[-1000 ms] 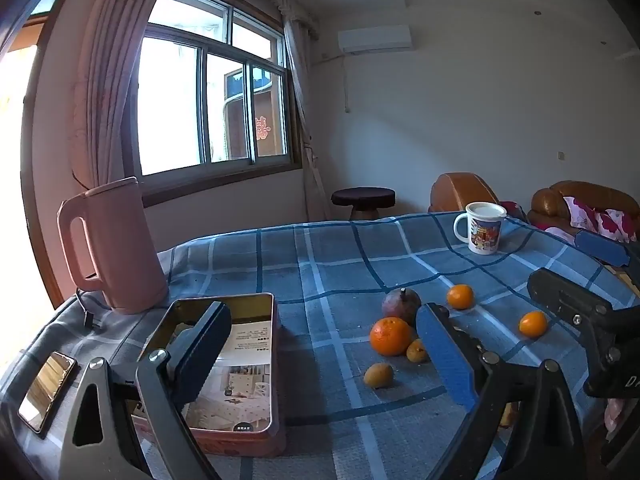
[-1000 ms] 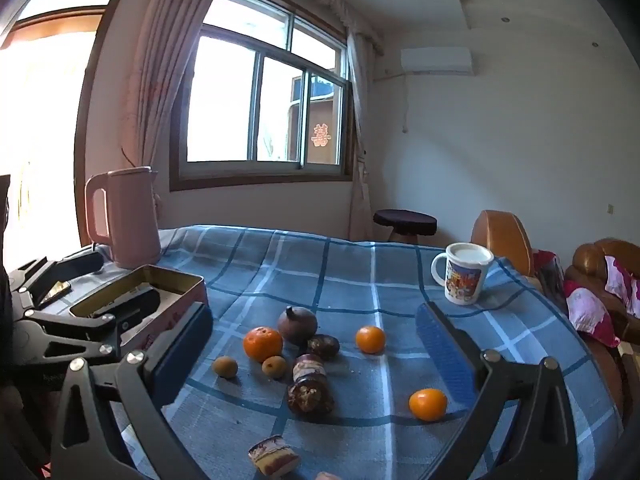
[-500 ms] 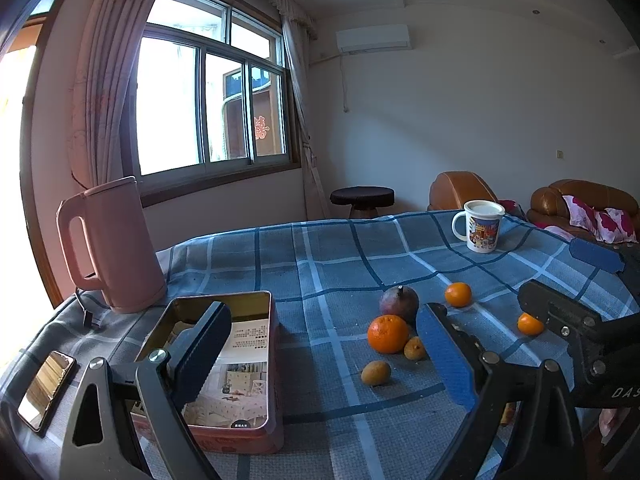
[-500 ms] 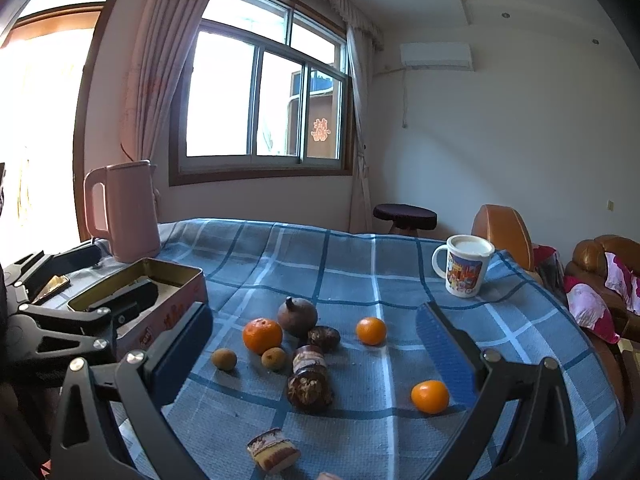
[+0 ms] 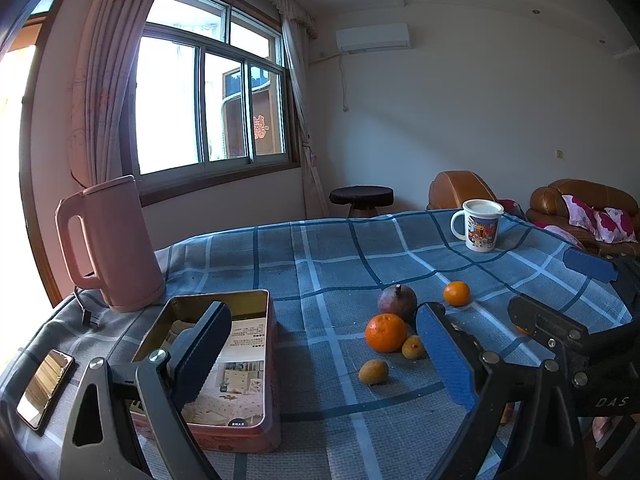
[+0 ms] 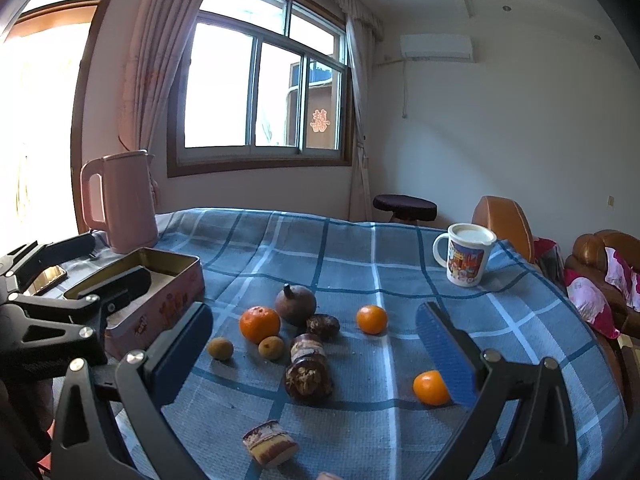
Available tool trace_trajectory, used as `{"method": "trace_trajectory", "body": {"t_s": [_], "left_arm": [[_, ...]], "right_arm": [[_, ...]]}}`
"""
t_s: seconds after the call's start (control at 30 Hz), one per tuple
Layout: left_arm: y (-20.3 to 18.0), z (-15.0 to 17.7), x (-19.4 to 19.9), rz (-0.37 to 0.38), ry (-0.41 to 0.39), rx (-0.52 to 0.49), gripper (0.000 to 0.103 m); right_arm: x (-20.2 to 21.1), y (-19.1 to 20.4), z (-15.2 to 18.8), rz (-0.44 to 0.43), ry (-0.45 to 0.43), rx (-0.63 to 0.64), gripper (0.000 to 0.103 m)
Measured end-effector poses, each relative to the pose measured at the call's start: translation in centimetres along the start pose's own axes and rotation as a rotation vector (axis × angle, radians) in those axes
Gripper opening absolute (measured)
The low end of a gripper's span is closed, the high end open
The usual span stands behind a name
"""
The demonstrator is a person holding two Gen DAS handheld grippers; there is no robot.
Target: Organize fruits
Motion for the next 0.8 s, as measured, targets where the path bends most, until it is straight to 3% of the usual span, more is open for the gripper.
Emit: {"method": "trace_trajectory", "body": {"t_s": [0.8], "left_arm": [[-0.6, 1.0, -0.3, 0.007, 0.018, -0.008, 0.095]], "right_arm": [[-0.4, -0.2, 0.9, 0.0, 0.014, -0.006, 0.103]]}}
Point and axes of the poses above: each gripper's, at about its wrist camera, not at the fingertips, and x roughly against the way its jaws point, y to its left, z to its underside, the point moved 4 cm from there along -x, roughly the way its jaws point, and after that the axes turned 15 degrees about x, right-handed, at the moved point
